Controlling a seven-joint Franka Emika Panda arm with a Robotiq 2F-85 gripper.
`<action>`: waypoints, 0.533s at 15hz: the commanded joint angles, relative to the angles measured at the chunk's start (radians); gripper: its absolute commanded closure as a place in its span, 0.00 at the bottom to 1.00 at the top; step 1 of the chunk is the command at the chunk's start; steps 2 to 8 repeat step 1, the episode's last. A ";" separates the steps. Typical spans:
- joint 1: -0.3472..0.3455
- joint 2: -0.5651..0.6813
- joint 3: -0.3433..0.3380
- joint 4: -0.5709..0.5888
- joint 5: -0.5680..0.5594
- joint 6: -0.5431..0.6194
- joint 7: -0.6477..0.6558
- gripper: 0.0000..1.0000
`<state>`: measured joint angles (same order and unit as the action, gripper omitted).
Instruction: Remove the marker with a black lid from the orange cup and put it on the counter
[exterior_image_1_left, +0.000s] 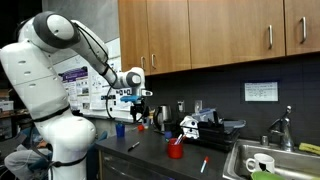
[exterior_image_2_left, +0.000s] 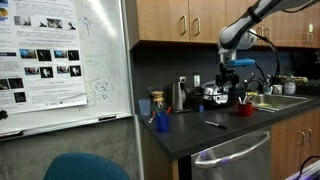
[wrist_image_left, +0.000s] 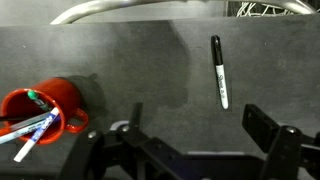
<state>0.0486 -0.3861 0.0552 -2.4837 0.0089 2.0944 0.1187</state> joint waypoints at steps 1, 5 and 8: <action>-0.007 -0.016 0.000 -0.009 0.002 -0.004 -0.010 0.00; -0.007 -0.016 0.000 -0.009 0.002 -0.004 -0.010 0.00; -0.007 -0.016 0.000 -0.009 0.002 -0.004 -0.010 0.00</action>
